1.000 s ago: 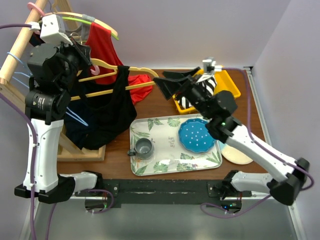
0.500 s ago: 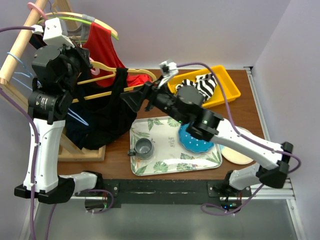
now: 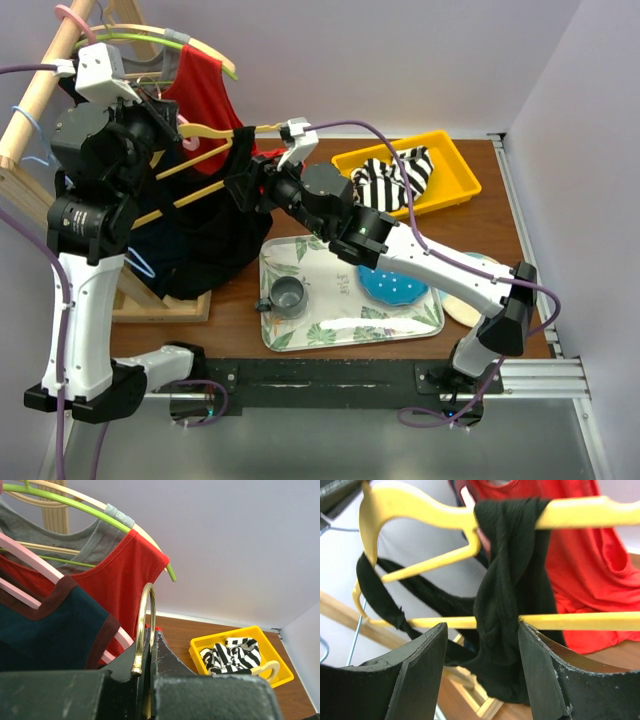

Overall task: Remove the tank top from the hanger
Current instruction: Move the tank top to the hanger.

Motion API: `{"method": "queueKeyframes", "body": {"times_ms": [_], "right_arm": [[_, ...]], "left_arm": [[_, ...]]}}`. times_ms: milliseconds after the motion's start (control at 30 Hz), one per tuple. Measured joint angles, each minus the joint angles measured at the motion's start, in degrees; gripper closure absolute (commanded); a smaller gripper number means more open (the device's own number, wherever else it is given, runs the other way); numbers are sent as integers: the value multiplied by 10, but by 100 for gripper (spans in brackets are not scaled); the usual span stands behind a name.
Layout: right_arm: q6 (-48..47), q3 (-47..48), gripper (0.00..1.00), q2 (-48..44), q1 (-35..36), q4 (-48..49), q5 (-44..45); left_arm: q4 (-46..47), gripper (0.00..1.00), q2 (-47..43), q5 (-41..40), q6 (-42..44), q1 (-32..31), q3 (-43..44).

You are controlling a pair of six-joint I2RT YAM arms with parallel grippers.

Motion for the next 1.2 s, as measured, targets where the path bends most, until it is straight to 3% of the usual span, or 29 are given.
{"method": "queueKeyframes", "body": {"times_ms": [267,367,400,500,867,1067,1200], "right_arm": [[-17,17,43,0,0,16,26],[-24,34,53,5,0,18,36],[-28,43,70,10,0,18,39],[-43,57,100,20,0,17,47],[-135,50,100,-9,-30,5,122],[-117,-72,100,-123,-142,19,123],[-96,-132,100,-161,-164,35,112]], "left_arm": [[3,100,-3,-1,1,0,-10],[3,100,-3,-2,1,0,-11],[3,100,-3,-2,1,0,-11],[3,100,-5,-2,1,0,-11],[-3,100,-8,-38,15,0,-12],[-15,100,-9,-61,21,0,-2],[-14,100,-11,-57,15,0,13]]}}
